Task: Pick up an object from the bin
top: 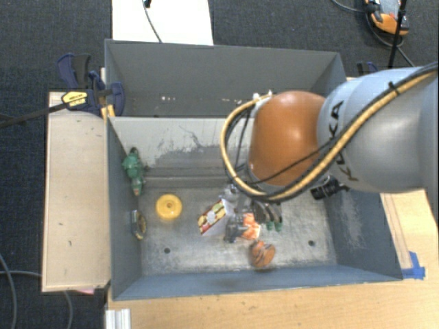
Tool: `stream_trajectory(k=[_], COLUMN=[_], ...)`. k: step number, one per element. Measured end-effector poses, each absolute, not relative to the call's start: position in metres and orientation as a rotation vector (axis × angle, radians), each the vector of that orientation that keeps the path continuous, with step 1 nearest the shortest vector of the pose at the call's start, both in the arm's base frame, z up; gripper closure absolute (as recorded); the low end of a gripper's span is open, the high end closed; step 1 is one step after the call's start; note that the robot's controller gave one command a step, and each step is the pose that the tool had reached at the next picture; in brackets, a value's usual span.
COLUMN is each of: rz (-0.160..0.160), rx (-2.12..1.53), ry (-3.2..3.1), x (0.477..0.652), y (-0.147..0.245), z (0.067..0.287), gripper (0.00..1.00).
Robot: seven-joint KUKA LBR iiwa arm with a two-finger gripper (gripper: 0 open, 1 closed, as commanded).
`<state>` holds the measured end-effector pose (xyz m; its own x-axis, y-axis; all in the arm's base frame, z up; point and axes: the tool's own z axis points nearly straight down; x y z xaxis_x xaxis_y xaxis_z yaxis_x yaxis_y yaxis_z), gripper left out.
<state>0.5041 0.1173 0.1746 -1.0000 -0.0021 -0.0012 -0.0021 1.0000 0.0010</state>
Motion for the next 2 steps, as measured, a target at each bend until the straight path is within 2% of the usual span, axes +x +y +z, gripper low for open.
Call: stream_trajectory(k=[1,2], rz=[0.002,-0.001], rx=[-0.002,-0.014], ry=[3.140,3.146], x=[0.504,0.505], y=[0.117,0.120], z=[0.175,0.224], gripper=[1.00,1.00])
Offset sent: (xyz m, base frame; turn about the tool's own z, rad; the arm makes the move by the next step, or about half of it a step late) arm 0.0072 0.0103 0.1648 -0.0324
